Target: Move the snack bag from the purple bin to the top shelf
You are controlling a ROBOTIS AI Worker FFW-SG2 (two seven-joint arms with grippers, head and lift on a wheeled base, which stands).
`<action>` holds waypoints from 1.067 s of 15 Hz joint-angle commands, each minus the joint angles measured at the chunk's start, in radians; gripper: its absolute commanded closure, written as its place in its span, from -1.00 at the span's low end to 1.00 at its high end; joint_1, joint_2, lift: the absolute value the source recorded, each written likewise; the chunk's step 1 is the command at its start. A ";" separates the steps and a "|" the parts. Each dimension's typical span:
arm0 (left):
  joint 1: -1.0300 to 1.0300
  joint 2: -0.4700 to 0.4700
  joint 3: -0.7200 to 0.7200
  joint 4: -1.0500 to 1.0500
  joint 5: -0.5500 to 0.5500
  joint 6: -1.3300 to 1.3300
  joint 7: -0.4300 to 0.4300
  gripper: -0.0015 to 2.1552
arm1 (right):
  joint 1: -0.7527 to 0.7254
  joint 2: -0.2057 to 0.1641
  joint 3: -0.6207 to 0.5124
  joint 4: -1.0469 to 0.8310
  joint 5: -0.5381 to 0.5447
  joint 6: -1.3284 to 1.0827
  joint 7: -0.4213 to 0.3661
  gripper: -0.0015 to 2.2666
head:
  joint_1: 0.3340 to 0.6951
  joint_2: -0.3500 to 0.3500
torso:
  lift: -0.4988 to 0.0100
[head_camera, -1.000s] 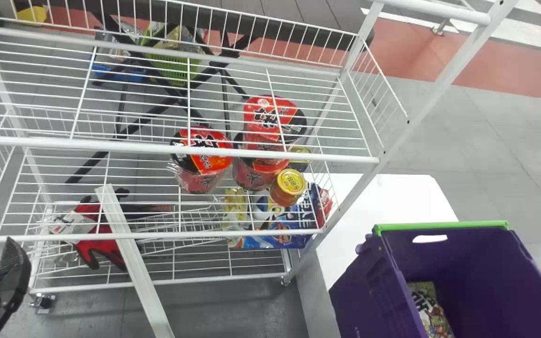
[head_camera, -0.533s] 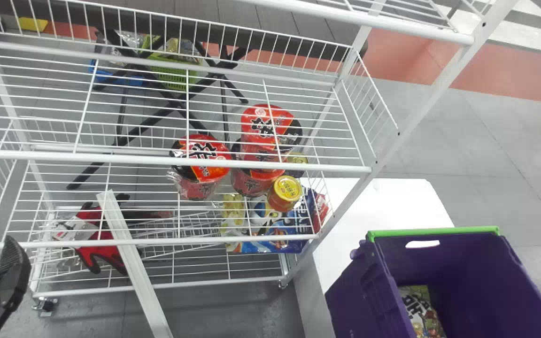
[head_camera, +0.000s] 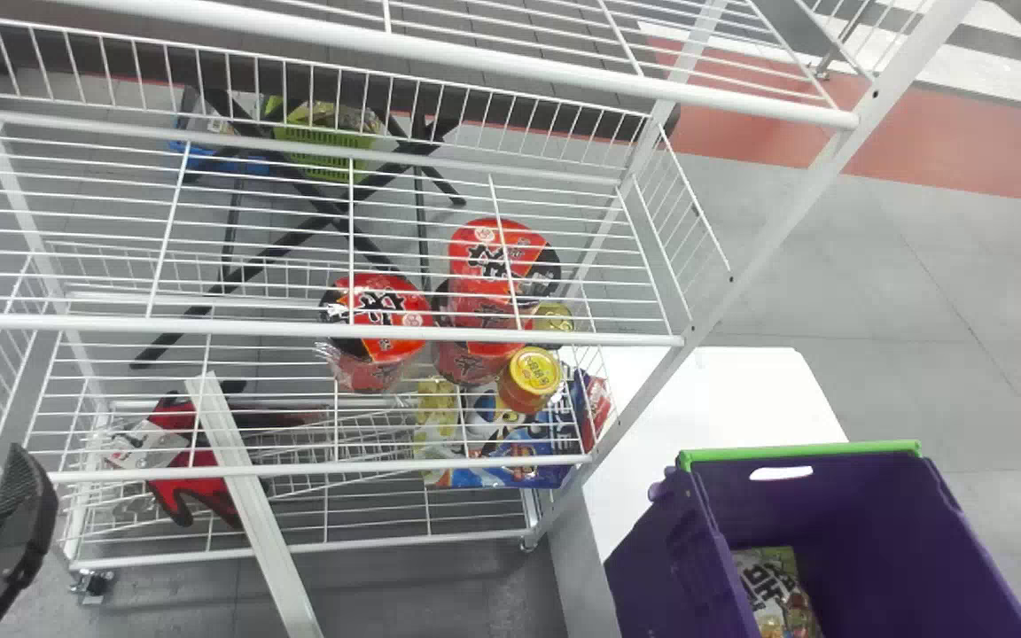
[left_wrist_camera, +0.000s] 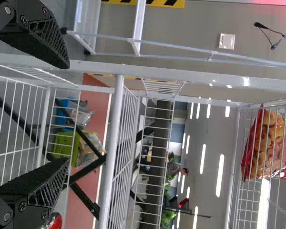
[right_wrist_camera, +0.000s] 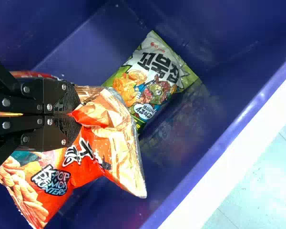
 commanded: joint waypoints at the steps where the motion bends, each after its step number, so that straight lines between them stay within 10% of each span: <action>1: 0.002 0.000 0.000 -0.002 0.000 0.000 0.000 -0.87 | 0.000 0.001 0.001 -0.002 0.000 0.005 0.001 0.99 | 1.00 -1.00 | -0.44; 16: 0.028 0.000 -0.006 -0.014 -0.003 -0.012 0.003 -0.87 | 0.008 0.012 0.000 -0.002 -0.002 0.005 0.024 0.99 | 1.00 -1.00 | -0.20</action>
